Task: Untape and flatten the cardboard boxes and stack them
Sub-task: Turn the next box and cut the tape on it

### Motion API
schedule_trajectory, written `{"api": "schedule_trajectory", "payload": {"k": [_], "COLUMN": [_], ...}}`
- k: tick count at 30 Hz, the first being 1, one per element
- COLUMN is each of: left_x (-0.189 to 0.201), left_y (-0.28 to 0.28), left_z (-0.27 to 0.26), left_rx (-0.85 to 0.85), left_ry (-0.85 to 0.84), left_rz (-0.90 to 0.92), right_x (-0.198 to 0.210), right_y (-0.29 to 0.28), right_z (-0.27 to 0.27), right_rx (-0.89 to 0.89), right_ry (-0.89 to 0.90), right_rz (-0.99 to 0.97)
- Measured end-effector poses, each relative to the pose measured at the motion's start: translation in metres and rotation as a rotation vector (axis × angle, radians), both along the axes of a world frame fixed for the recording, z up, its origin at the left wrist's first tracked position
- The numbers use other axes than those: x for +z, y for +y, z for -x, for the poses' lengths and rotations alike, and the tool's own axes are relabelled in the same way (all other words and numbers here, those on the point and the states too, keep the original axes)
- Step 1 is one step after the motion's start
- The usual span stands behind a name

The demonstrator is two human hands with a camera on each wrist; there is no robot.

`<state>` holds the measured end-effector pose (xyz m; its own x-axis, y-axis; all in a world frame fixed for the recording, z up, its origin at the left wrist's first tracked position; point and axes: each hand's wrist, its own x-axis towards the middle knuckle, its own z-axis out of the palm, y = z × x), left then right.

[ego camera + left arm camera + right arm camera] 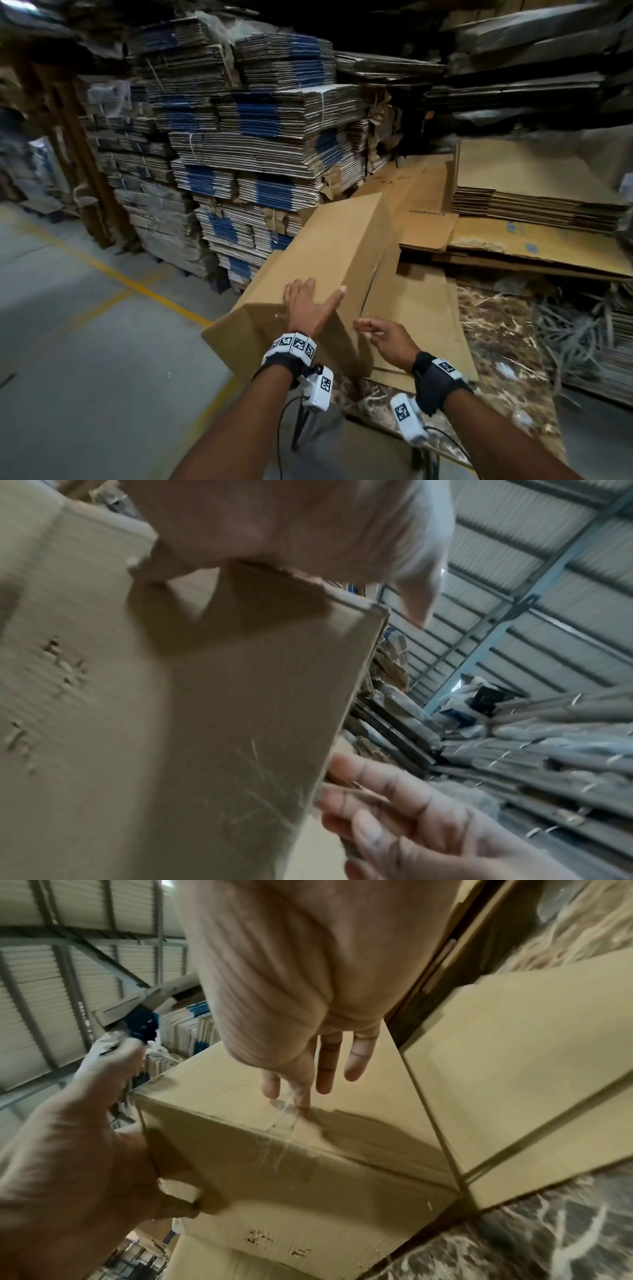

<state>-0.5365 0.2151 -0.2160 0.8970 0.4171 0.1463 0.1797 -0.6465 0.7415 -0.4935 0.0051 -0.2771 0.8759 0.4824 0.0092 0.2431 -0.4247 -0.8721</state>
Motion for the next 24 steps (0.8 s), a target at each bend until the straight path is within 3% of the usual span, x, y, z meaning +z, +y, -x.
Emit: {"api": "schedule_trajectory", "payload": {"k": [2, 6, 10, 13, 16, 19, 24], "left_x": [-0.002, -0.011, -0.029, -0.034, -0.029, -0.029, -0.036], "left_y": [-0.001, -0.008, 0.015, 0.051, 0.095, 0.133, 0.177], "left_z": [-0.005, -0.005, 0.007, 0.019, 0.033, 0.043, 0.049], "left_rx": [-0.051, -0.16, -0.152, -0.265, -0.384, -0.46, -0.439], "left_ry": [0.117, 0.245, 0.16, 0.097, 0.114, 0.134, 0.177], "left_rz": [-0.19, -0.449, -0.397, -0.346, -0.322, -0.388, -0.546], "right_x": [-0.015, -0.046, -0.074, -0.071, -0.046, -0.01, 0.03], "right_y": [-0.006, -0.019, -0.03, -0.03, -0.027, -0.024, -0.018], "right_z": [-0.004, -0.011, -0.013, -0.015, -0.02, -0.027, -0.051], "right_rx": [-0.032, -0.262, -0.372, -0.53, -0.641, -0.671, -0.313], "right_ry": [0.035, 0.162, 0.213, 0.191, -0.022, -0.31, -0.514], "right_rz": [-0.018, -0.009, 0.096, 0.002, -0.053, 0.112, 0.64]}}
